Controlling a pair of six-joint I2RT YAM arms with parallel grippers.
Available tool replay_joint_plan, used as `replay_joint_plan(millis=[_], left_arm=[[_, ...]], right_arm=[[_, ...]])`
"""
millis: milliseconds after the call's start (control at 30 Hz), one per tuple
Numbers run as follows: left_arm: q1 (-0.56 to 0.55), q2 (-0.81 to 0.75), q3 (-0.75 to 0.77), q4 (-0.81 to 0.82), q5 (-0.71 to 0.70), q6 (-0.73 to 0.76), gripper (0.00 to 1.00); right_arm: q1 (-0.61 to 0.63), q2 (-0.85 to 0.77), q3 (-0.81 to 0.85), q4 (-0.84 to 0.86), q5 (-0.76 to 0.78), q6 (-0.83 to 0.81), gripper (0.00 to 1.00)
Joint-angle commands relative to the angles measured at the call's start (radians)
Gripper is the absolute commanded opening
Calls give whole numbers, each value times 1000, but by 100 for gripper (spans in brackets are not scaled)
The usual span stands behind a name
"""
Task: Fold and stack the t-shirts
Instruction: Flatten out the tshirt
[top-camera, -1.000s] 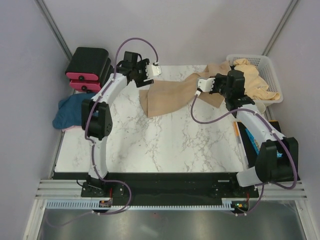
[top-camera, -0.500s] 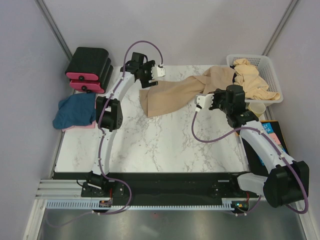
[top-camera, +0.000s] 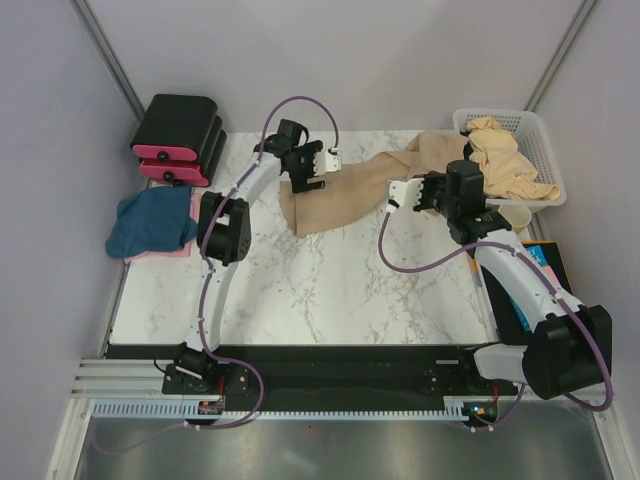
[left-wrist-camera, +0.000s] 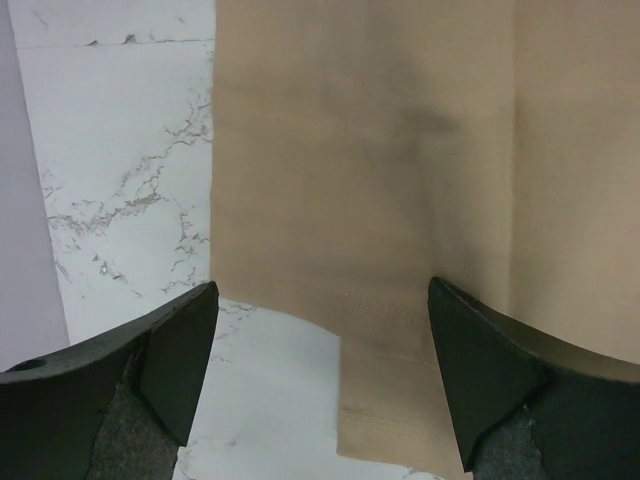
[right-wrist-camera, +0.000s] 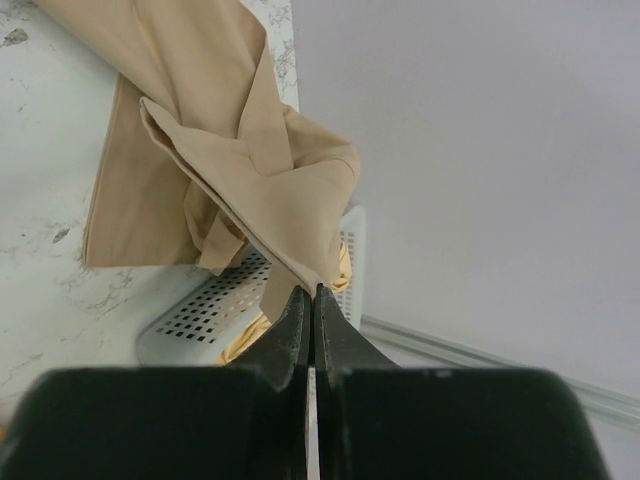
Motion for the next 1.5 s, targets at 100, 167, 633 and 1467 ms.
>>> replay_joint_plan(millis=[100,167,633,1467], left_arm=[[-23,-83,-68,-138,32,-7,89],[-26,-118,-109,-199,47,-12,85],[-45,-601,-741,-246,61,-149,72],[10,-124,-50,-348,-8,-343,63]], right_arm=[[5,23,97,39,-8,18,0],[7,22,108,39,-9,17,0],[8,-69,54,-28,-37,52,0],[7,-49,65,-17,-58,44,0]])
